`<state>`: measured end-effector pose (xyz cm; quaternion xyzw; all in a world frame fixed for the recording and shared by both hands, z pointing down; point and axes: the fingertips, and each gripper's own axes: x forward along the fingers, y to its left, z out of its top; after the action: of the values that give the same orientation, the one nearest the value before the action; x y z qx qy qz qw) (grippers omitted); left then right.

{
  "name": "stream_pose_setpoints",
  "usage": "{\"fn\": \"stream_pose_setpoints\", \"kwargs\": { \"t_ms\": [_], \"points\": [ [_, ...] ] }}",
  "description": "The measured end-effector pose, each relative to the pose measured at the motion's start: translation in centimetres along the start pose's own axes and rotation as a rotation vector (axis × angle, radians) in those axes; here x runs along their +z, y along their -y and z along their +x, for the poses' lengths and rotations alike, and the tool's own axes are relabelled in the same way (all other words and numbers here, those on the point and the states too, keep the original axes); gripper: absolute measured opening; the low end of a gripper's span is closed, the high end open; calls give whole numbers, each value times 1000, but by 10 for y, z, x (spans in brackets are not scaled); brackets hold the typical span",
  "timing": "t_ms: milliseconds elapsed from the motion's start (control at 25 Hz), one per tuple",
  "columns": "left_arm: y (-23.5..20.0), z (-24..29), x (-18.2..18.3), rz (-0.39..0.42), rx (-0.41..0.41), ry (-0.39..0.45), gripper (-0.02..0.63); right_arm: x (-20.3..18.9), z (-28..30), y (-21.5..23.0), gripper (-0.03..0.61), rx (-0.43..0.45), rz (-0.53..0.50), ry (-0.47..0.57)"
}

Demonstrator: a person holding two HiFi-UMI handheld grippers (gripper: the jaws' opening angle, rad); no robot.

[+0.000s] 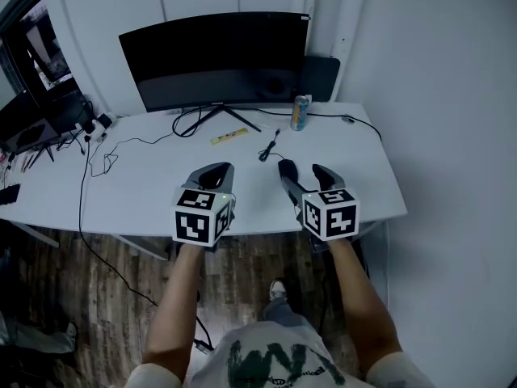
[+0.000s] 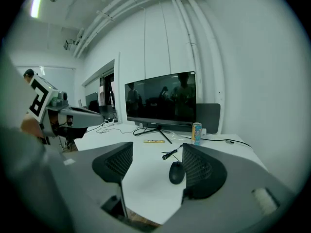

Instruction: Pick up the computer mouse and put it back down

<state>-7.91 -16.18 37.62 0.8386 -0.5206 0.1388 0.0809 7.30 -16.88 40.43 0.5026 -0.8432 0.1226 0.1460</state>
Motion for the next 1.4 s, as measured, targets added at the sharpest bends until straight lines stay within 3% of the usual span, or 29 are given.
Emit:
{"fn": "stream_pose_setpoints", "kwargs": {
  "t_ms": [680,1120,1400],
  "points": [
    [-12,122,43,1,20,-17,3,33,76,94,308,5,34,21],
    [-21,149,47,-2,60,-36,3,39,105,106,308,71,68,17],
    [-36,148,39,-3,56,-47,3,35,114,101,308,70,84,-3]
  ]
}}
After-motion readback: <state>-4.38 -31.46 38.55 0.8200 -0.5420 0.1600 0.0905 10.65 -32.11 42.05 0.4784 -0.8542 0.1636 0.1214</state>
